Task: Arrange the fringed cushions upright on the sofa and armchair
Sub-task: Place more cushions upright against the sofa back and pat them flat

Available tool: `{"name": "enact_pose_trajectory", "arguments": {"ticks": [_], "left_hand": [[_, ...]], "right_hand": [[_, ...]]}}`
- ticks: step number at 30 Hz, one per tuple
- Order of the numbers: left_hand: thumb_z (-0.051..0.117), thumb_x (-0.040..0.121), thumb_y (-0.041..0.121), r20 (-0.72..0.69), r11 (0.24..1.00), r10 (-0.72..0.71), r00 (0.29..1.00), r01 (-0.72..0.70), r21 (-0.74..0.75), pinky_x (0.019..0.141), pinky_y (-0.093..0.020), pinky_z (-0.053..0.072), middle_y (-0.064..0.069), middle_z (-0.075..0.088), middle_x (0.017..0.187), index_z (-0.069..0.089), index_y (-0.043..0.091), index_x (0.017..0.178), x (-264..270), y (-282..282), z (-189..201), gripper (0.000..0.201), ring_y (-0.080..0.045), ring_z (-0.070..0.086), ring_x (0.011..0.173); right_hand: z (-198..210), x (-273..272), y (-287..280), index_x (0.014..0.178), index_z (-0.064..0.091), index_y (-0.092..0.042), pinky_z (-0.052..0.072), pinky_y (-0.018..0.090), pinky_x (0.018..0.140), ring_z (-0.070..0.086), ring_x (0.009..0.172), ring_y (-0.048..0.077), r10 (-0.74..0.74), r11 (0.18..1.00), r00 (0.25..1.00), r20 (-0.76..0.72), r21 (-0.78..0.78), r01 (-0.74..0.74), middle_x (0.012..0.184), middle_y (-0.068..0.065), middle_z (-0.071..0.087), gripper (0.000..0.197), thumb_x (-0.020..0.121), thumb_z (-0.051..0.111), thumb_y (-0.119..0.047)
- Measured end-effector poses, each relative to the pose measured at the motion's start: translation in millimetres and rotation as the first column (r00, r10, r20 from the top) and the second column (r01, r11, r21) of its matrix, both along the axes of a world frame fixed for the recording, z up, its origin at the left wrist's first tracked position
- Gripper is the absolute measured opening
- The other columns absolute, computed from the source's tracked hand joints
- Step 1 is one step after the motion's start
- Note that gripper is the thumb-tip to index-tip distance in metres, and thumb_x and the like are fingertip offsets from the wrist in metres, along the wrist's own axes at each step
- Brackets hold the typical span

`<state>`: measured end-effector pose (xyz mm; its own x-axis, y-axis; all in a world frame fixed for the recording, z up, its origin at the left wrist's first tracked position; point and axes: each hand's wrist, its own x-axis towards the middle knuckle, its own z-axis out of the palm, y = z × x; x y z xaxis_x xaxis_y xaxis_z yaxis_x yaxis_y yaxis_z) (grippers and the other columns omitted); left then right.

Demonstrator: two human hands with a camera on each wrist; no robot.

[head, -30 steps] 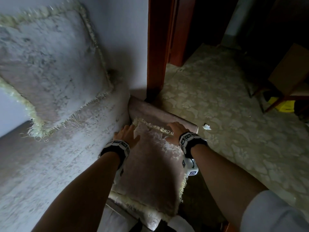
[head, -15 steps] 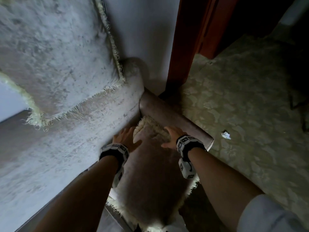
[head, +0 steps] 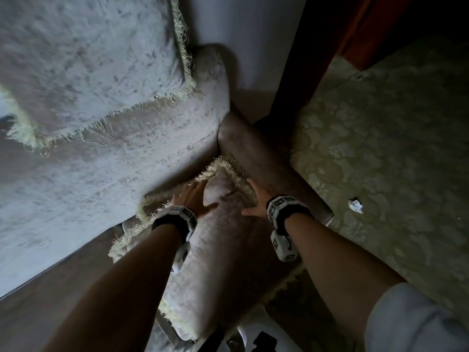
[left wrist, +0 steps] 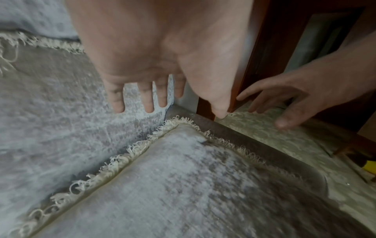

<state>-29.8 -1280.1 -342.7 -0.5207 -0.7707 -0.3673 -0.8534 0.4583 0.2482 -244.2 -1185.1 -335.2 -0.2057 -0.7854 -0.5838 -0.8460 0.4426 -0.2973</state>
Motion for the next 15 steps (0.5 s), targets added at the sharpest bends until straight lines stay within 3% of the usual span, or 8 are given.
{"name": "enact_pose_trajectory", "arguments": {"ticks": [2,8,13,15], "left_hand": [[0.063,0.076,0.064,-0.005,0.999,0.012,1.0,-0.012,0.035,0.105,-0.056,0.036,-0.004,0.035,0.151,0.021,0.028,0.149,-2.2,-0.6,-16.8,0.092,-0.028,0.036,0.138],[0.075,0.067,0.06,0.034,0.993,0.036,0.999,-0.04,0.108,0.107,-0.064,0.029,-0.002,0.017,0.159,0.011,0.03,0.151,-11.0,-11.0,-64.3,0.11,-0.029,0.023,0.143],[0.082,0.053,0.064,0.047,0.964,0.107,0.993,-0.115,0.24,0.108,-0.071,0.005,-0.004,-0.009,0.162,-0.008,0.04,0.149,-13.4,-25.9,-101.4,0.134,-0.037,-0.009,0.147],[0.082,0.048,0.068,0.061,0.95,0.15,0.987,-0.161,0.268,0.108,-0.071,0.0,-0.007,-0.01,0.161,-0.013,0.041,0.148,-13.4,-31.0,-114.3,0.14,-0.039,-0.013,0.146]], "right_hand": [[-16.0,-1.7,-4.2,0.155,0.001,-0.03,0.029,0.049,0.115,0.023,0.146,0.03,-0.003,1.0,0.999,0.046,0.012,0.002,0.16,0.009,0.019,0.114,0.072,0.077,-0.055],[-66.4,-7.4,-23.9,0.155,-0.001,-0.027,0.027,0.049,0.116,0.018,0.148,0.031,0.021,1.0,0.998,0.064,0.018,-0.022,0.162,0.009,0.012,0.12,0.071,0.082,-0.049],[-105.4,-7.5,-32.9,0.155,-0.004,-0.024,0.027,0.048,0.116,0.02,0.147,0.032,-0.037,0.998,0.994,0.103,0.056,0.031,0.162,0.013,0.012,0.13,0.066,0.09,-0.028],[-120.6,-5.3,-35.9,0.155,-0.008,-0.025,0.028,0.048,0.116,0.021,0.147,0.032,-0.079,0.995,0.987,0.137,0.065,0.07,0.162,0.011,0.011,0.135,0.064,0.091,-0.023]]}}
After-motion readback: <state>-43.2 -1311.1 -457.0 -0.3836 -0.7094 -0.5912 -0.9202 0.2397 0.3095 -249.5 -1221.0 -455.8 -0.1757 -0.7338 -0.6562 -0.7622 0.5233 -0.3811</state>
